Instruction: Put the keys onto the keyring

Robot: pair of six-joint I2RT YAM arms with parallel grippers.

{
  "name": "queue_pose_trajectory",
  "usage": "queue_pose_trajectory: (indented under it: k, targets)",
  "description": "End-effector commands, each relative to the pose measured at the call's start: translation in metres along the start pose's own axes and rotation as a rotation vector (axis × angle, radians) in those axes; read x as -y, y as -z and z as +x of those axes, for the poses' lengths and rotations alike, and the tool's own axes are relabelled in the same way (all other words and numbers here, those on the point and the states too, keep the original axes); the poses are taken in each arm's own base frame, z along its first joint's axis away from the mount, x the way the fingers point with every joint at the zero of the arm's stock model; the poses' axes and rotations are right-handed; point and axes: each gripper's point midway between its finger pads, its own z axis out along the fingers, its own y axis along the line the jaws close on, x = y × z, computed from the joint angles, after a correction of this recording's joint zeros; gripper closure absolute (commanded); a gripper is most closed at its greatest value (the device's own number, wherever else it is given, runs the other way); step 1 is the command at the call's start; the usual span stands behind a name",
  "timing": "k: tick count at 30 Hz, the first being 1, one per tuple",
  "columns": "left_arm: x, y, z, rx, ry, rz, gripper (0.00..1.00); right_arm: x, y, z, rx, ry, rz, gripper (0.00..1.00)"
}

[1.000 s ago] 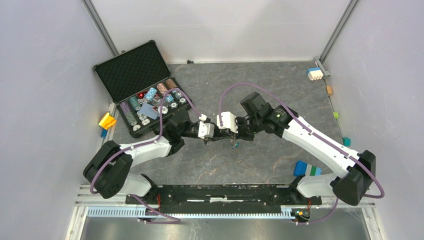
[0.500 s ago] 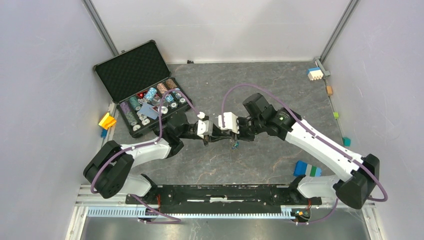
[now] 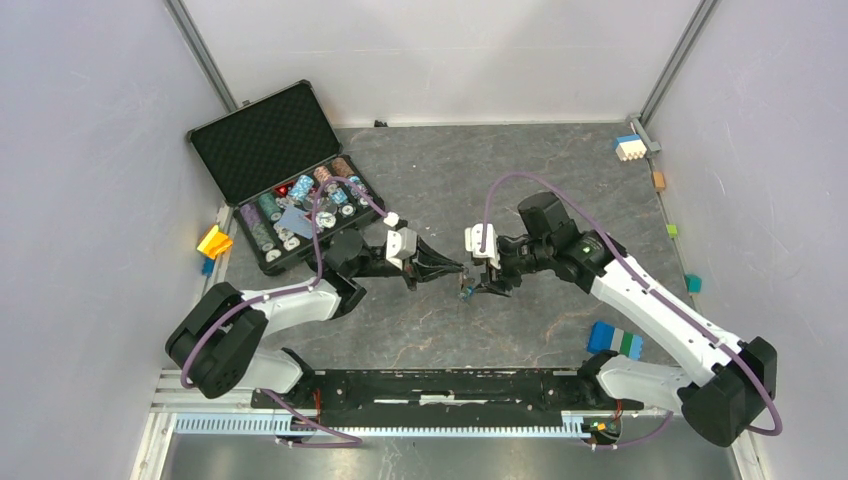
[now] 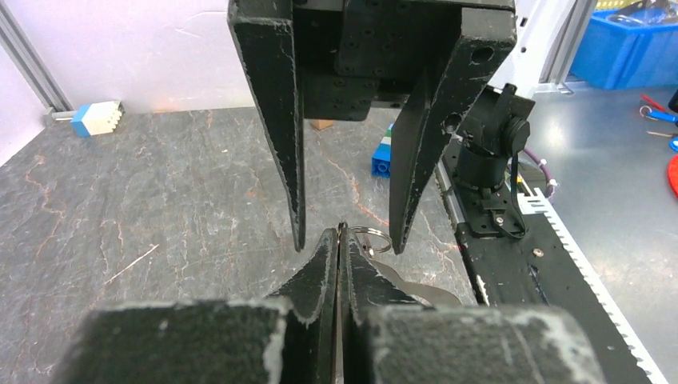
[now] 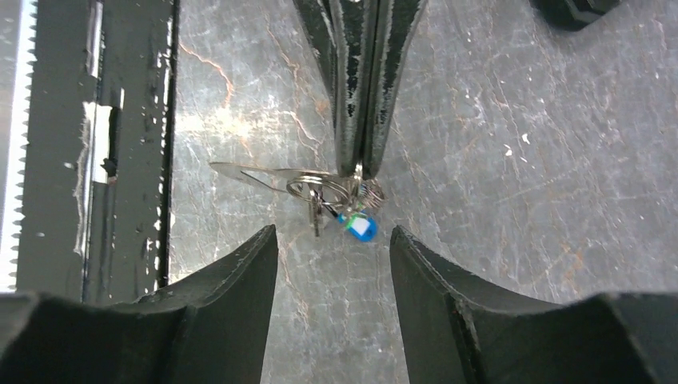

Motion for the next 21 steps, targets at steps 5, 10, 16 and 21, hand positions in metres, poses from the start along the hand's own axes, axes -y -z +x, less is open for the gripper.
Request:
queue_pose_trajectory:
  k: [5, 10, 16, 21]
  targets:
    - [-0.0009, -0.0006, -0.0278, 0.093, -0.015, -0.018, 0.98, -0.0085, -0.0050, -0.0229, 0.164, 0.041, -0.068, 0.51]
    - [-0.0012, -0.0006, -0.0250, 0.089, -0.014, -0.018, 0.98, -0.0097, -0.0056, -0.0244, 0.175, 0.045, -0.077, 0.68]
    - [-0.0009, -0.0009, -0.0234, 0.090, -0.013, -0.013, 0.98, -0.0111, -0.0092, -0.0197, 0.168, 0.032, -0.090, 0.86]
    - [0.0019, -0.0016, -0.0281, 0.115, 0.003, 0.000, 0.98, -0.0117, -0.0123, -0.0156, 0.162, 0.024, -0.096, 0.93]
